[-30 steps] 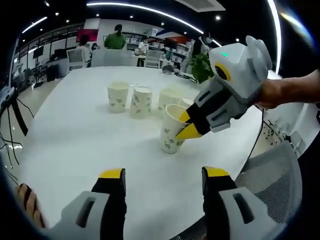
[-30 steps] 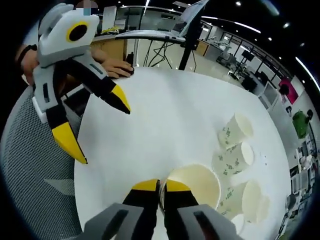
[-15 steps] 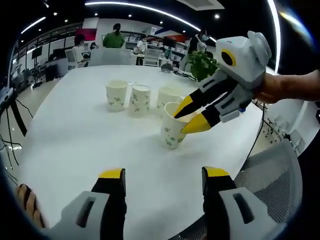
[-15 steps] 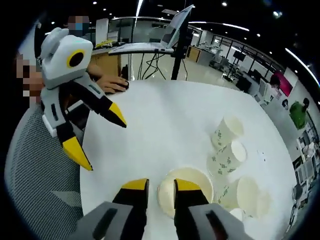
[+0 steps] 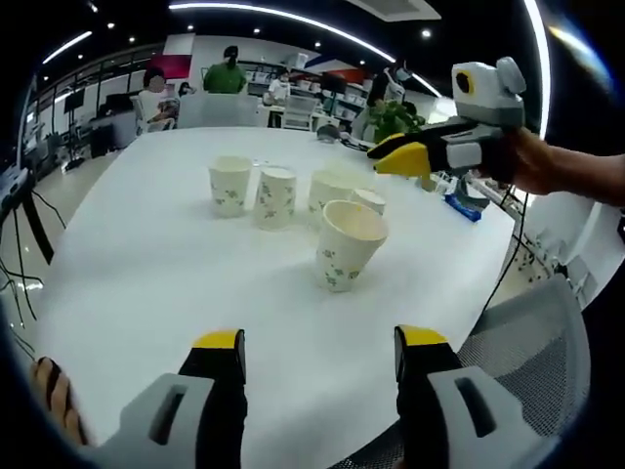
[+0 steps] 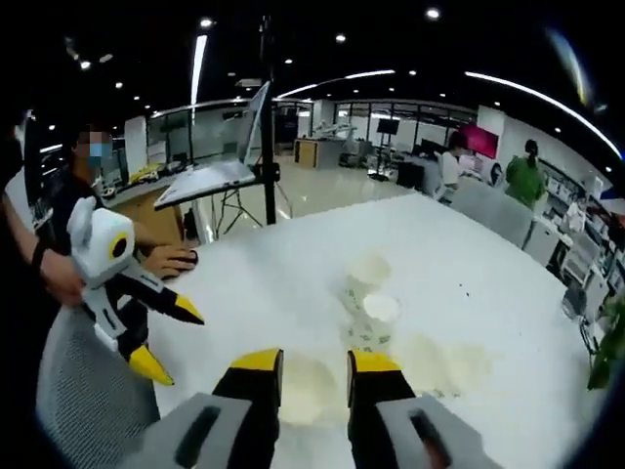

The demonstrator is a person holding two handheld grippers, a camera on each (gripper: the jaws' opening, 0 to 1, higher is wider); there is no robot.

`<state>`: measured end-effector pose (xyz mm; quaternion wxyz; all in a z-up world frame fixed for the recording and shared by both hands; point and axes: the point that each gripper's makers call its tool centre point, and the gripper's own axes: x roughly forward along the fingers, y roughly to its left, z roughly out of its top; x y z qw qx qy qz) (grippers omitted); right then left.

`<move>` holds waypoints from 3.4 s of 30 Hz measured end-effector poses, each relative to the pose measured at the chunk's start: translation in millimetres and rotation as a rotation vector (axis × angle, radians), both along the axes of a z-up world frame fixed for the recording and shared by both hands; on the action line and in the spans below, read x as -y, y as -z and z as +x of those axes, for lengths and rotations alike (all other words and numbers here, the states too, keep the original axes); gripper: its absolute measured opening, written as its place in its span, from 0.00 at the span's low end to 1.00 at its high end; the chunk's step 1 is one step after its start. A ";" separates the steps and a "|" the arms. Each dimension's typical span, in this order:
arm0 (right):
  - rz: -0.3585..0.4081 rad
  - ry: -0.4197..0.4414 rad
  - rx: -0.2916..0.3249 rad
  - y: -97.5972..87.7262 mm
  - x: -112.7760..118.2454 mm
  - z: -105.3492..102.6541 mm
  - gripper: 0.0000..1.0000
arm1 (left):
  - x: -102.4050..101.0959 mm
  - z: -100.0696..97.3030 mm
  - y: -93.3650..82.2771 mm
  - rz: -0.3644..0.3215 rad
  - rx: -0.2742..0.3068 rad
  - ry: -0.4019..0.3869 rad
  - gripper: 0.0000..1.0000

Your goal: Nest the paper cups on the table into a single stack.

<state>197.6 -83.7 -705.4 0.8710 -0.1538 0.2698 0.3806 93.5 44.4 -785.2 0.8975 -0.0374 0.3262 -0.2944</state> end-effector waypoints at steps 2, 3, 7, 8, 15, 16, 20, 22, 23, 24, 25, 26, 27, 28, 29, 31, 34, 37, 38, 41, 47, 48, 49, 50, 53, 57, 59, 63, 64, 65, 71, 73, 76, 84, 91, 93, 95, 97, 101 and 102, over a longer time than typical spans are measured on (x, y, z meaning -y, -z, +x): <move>-0.043 0.078 -0.030 11.2 25.5 15.0 0.28 | 0.4 -0.4 0.2 0.003 0.000 0.003 0.60; -0.033 0.099 -0.042 12.0 29.3 15.3 0.29 | 0.9 -0.7 -0.3 0.004 0.000 0.005 0.60; -0.130 0.184 -0.075 37.4 58.2 24.5 0.34 | 0.5 -0.3 2.2 0.006 -0.002 0.007 0.59; -0.148 0.192 -0.080 43.4 62.4 26.7 0.36 | 0.5 -0.4 1.6 0.006 -0.003 0.006 0.59; -0.156 0.174 -0.140 76.0 49.4 28.2 0.40 | 1.2 -2.3 0.2 0.010 -0.006 0.001 0.59; -0.157 0.170 -0.145 79.8 47.3 28.8 0.40 | -0.2 -1.5 2.0 0.011 -0.007 0.001 0.59; -0.195 0.169 -0.152 91.0 42.9 35.3 0.42 | -2.0 -0.7 3.2 0.011 -0.011 -0.004 0.59; -0.197 0.176 -0.153 89.3 43.8 35.9 0.39 | -2.4 -0.7 2.8 0.012 -0.011 -0.006 0.59; -0.192 0.179 -0.155 88.4 43.7 35.1 0.36 | -2.2 -1.0 1.8 0.012 -0.012 -0.008 0.59; -0.191 0.180 -0.156 88.5 43.8 35.3 0.36 | -2.3 -1.0 1.6 0.013 -0.012 -0.009 0.59; -0.186 0.181 -0.154 88.1 43.7 36.6 0.36 | -2.4 -1.0 1.6 0.012 -0.013 -0.011 0.59; -0.188 0.182 -0.157 88.3 44.2 36.1 0.36 | -2.7 -0.7 2.1 0.012 -0.013 -0.013 0.59; -0.193 0.178 -0.158 87.7 45.5 33.2 0.35 | -3.5 -0.1 3.1 0.012 -0.013 -0.015 0.59; -0.194 0.176 -0.159 87.4 46.2 32.2 0.35 | -3.6 -0.1 2.8 0.012 -0.013 -0.016 0.59; -0.192 0.175 -0.160 86.4 49.0 30.5 0.35 | -3.6 -0.2 2.4 0.011 -0.014 -0.017 0.59; -0.181 0.176 -0.160 79.6 53.8 26.1 0.35 | -3.7 0.5 3.5 0.012 -0.015 -0.017 0.58; -0.167 0.180 -0.150 72.8 60.0 21.1 0.35 | -2.2 -0.4 4.2 0.015 -0.015 -0.010 0.58; -0.157 0.186 -0.130 58.8 69.7 16.6 0.35 | 2.7 -2.2 3.9 0.029 -0.008 0.013 0.58; -0.138 0.188 -0.118 50.0 70.7 14.4 0.35 | 6.7 -4.3 3.6 0.035 -0.005 0.027 0.58; -0.133 0.156 -0.084 34.9 68.9 7.8 0.35 | 11.5 -6.9 3.2 0.047 0.000 0.056 0.58; -0.107 0.115 -0.048 10.5 62.1 -2.4 0.35 | 20.0 -11.0 1.2 0.054 0.010 0.110 0.57; -0.086 0.108 -0.046 3.8 56.5 -3.2 0.35 | 22.8 -13.3 0.3 0.054 0.012 0.121 0.56; -0.077 0.107 -0.044 -0.9 54.8 -5.5 0.35 | 24.1 -14.2 -0.2 0.055 0.013 0.127 0.56; -0.072 0.101 -0.040 -4.4 52.2 -7.0 0.35 | 24.1 -13.6 -0.3 0.054 0.014 0.131 0.56; -0.077 0.064 -0.031 -14.7 39.7 -12.4 0.35 | 26.2 -13.3 -2.6 0.049 0.019 0.144 0.55; -0.056 0.011 -0.016 -25.2 17.6 -19.8 0.35 | 33.9 -11.7 -10.9 -0.006 0.022 0.117 0.55; -0.027 -0.011 -0.023 -28.8 5.9 -24.9 0.35 | 35.6 -9.7 -9.7 0.010 0.034 0.120 0.56; 0.046 -0.053 -0.040 -37.3 -25.3 -37.0 0.35 | 39.5 -7.3 -9.3 -0.007 0.033 0.121 0.55; 0.056 -0.060 -0.042 -38.8 -30.9 -39.6 0.35 | 39.7 -6.7 -10.3 -0.009 0.035 0.119 0.55; 0.072 -0.072 -0.050 -36.7 -37.0 -38.8 0.35 | 40.1 -6.3 -10.9 -0.013 0.036 0.118 0.55; 0.122 -0.105 -0.093 -35.4 -64.9 -55.0 0.35 | 41.0 -0.2 -23.0 -0.061 0.063 0.088 0.49; 0.140 -0.119 -0.112 -35.0 -73.1 -61.1 0.35 | 39.7 3.7 -25.5 -0.074 0.074 0.077 0.47; 0.167 -0.169 -0.136 -32.5 -87.5 -69.6 0.35 | 36.6 8.5 -27.5 -0.079 0.106 0.063 0.44; 0.196 -0.221 -0.174 -27.6 -102.6 -78.6 0.35 | 30.8 11.0 -33.1 -0.116 0.156 0.032 0.26; 0.240 -0.233 -0.204 -30.7 -102.7 -77.3 0.36 | 27.7 13.1 -36.5 -0.150 0.159 0.024 0.16; 0.245 -0.240 -0.215 -30.3 -101.6 -77.4 0.36 | 30.7 9.4 -36.7 -0.144 0.156 0.044 0.13; 0.245 -0.253 -0.218 -30.0 -102.2 -79.7 0.37 | 32.3 6.5 -37.8 -0.150 0.151 0.061 0.09; 0.249 -0.265 -0.220 -29.8 -102.3 -80.4 0.37 | 32.1 6.9 -37.8 -0.148 0.152 0.069 0.08; 0.268 -0.278 -0.242 -29.1 -101.3 -81.5 0.37 | 31.4 7.4 -37.5 -0.155 0.152 0.079 0.04; 0.269 -0.279 -0.244 -28.7 -100.9 -81.0 0.37 | 32.6 6.5 -37.9 -0.150 0.153 0.092 0.04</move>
